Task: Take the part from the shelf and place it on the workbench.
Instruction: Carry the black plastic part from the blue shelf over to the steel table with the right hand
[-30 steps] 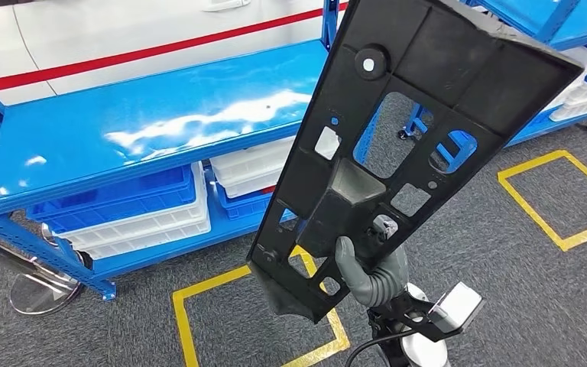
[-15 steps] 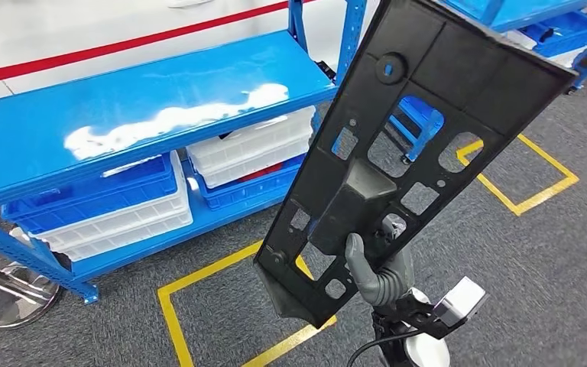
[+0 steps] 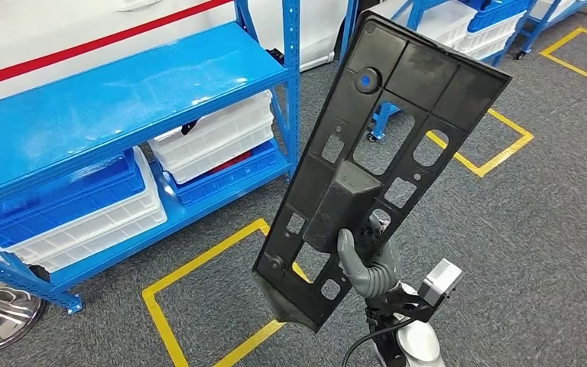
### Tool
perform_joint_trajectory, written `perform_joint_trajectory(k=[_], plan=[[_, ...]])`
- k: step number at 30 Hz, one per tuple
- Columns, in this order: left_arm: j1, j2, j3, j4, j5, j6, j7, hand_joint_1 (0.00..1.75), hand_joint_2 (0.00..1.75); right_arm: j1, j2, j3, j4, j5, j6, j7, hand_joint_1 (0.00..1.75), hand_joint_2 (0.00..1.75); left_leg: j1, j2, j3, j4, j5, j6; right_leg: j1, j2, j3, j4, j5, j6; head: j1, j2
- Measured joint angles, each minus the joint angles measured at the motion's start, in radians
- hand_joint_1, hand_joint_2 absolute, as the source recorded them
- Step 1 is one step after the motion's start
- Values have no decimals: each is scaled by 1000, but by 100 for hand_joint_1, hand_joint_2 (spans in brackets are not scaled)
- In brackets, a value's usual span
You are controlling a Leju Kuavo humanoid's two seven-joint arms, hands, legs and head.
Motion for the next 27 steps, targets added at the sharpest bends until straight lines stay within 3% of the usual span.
perform_joint_trajectory(k=[1, 2, 3, 4, 6, 8, 10, 11, 13, 15, 16, 17, 18, 19, 21, 22, 23, 25, 27], plan=[[1, 0, 0, 0, -5, -1, 0, 0, 175, 0, 0, -1, 8, 0, -12, -3, 175, 175, 0, -3, -5, 46, -18, 0, 2, 9, -16, 3, 10, 0, 0, 0], [2, 0, -1, 0, -11, -1, 2, 0, 175, 1, -1, -2, 15, 0, -21, -5, 175, 175, 0, -4, 4, 62, -14, 0, 3, 18, -31, 6, 19, 1, 0, 0], [1, 0, -2, 0, -18, 1, 6, 0, 175, 3, -3, -2, 22, -2, -27, -7, 175, 175, 0, -6, 32, 36, 9, 2, 3, 28, -47, 11, 28, 3, 0, 0], [1, 0, -5, 0, -26, 3, 11, 0, 175, 7, -5, -3, 26, -6, -31, -7, 175, 175, 0, -13, 77, -21, 37, 6, 3, 37, -60, 17, 36, 6, 0, 0], [0, -2, -14, 0, -42, 11, 20, 0, 175, 15, -10, -6, 30, -17, -34, -6, 175, 175, -1, -41, 172, -162, 59, 17, 3, 52, -81, 27, 51, 15, 0, 0], [-1, -5, -23, 0, -58, 15, 27, 0, 175, 20, -14, -12, 29, -31, -31, 1, 175, 175, -4, -59, 207, -227, 51, 24, 1, 64, -90, 29, 67, 27, -1, 0], [-2, -10, -32, 0, -67, 17, 33, 0, 175, 22, -21, -25, 27, -44, -28, 10, 175, 175, -5, -47, 198, -232, 64, 32, 0, 74, -93, 26, 80, 40, -3, 0], [-3, -12, -36, 0, -70, 18, 36, 0, 175, 24, -25, -33, 26, -49, -26, 13, 175, 175, -3, -38, 193, -233, 73, 38, 0, 69, -99, 34, 69, 46, -2, 0], [-5, -16, -44, 0, -76, 19, 41, 0, 175, 24, -34, -46, 25, -58, -19, 15, 175, 175, 1, -18, 178, -238, 94, 52, -2, 42, -123, 102, -4, 53, 3, 0], [-4, -17, -49, 0, -82, 23, 46, 0, 175, 20, -37, -52, 30, -69, -8, 14, 175, 175, -3, 1, 156, -235, 111, 57, -6, 17, -158, 227, -95, 61, 6, 0], [-4, -16, -51, 0, -83, 24, 48, 0, 175, 17, -37, -54, 37, -74, -2, 13, 175, 175, -5, 11, 142, -233, 119, 57, -8, 12, -166, 279, -116, 64, 6, 0], [-4, -15, -53, 0, -83, 26, 50, 0, 175, 10, -37, -54, 47, -77, 5, 13, 175, 175, -6, 21, 128, -229, 125, 56, -10, 8, -160, 303, -115, 66, 6, 0], [-6, -14, -54, 0, -82, 28, 53, 0, 175, 2, -37, -54, 58, -80, 13, 13, 175, 175, -6, 31, 115, -224, 131, 54, -11, 4, -136, 291, -98, 66, 6, 0], [-8, -12, -54, 0, -81, 31, 57, 0, 175, -10, -37, -54, 69, -81, 21, 13, 175, 175, -7, 38, 104, -220, 136, 51, -11, -2, -94, 244, -74, 65, 6, 0], [-13, -7, -55, 0, -79, 36, 61, 0, 175, -37, -35, -54, 84, -83, 33, 14, 175, 175, -8, 51, 87, -213, 145, 44, -5, -25, 3, 103, -56, 56, 6, 0], [-15, -5, -55, 0, -78, 38, 61, 0, 175, -48, -33, -54, 87, -82, 37, 15, 175, 175, -8, 56, 83, -212, 151, 39, -1, -34, 34, 52, -56, 49, 5, 0], [-16, -3, -56, 0, -76, 38, 61, 0, 175, -57, -32, -54, 89, -82, 39, 15, 175, 175, -8, 61, 80, -213, 157, 33, 5, -39, 49, 23, -60, 42, 5, 0], [-18, 1, -56, 0, -72, 37, 60, 0, 175, -64, -31, -54, 90, -79, 40, 18, 175, 175, -7, 67, 77, -216, 168, 21, 8, -32, 46, 10, -48, 27, 6, 0], [-18, 5, -56, 0, -68, 36, 57, 0, 175, -67, -28, -54, 90, -76, 37, 22, 175, 175, -5, 45, 64, -194, 141, 10, 3, -24, 38, -3, -30, 12, 5, 0]])
